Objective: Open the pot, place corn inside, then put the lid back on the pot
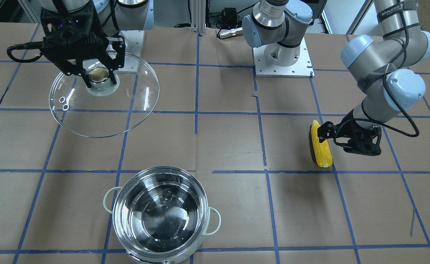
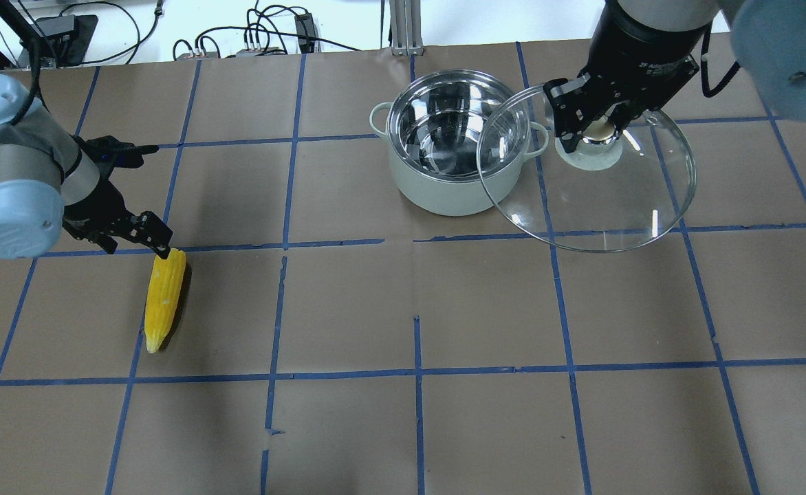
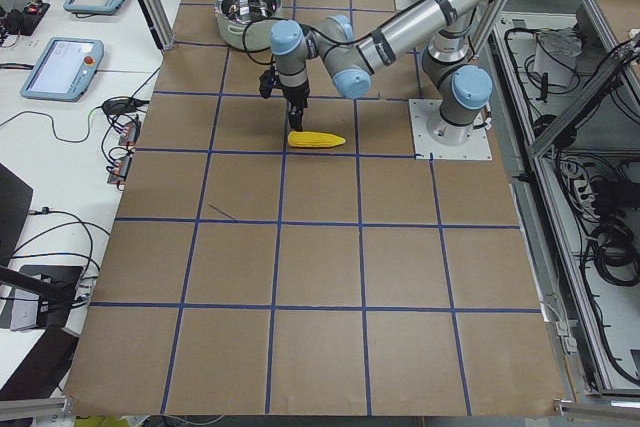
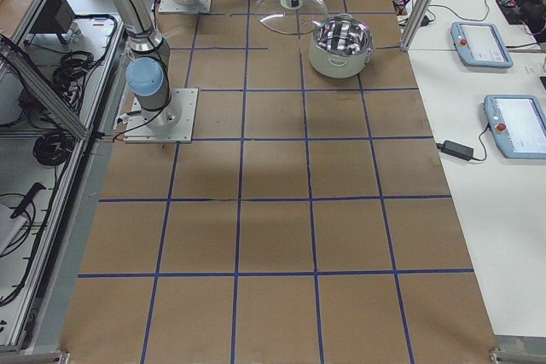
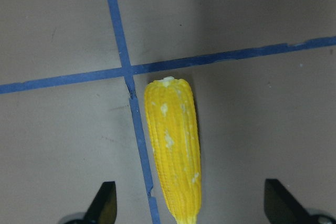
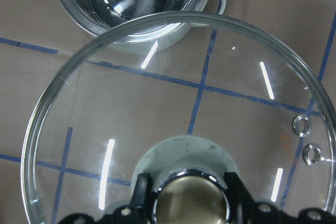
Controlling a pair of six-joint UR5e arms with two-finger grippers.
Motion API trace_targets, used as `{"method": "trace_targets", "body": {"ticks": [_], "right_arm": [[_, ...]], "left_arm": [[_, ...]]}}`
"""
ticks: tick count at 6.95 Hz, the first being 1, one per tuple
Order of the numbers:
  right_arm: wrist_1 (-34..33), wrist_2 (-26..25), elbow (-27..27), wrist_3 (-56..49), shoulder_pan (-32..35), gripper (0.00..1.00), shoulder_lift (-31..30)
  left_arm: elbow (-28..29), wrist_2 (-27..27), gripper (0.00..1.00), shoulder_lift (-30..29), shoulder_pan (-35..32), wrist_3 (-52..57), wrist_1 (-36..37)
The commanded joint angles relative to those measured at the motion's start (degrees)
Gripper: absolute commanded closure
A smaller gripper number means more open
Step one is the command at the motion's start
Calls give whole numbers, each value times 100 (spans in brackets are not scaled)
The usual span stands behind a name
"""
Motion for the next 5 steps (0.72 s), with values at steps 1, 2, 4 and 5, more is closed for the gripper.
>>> {"method": "trace_targets", "body": {"ticks": [1, 2, 4, 5], "right_arm": [[12, 3, 21, 64, 7, 92, 66], [12, 3, 3, 56, 15, 92, 75], [-5, -14, -75, 56, -2, 92, 84], [65, -40, -224, 56, -2, 92, 188]], "left_arm": [[-130, -126, 0, -517, 8, 106, 566], [-174, -118, 0, -579, 8, 141, 575], [-157, -109, 15, -781, 17, 115, 724], [-183, -109, 44, -773, 17, 89, 708]]}}
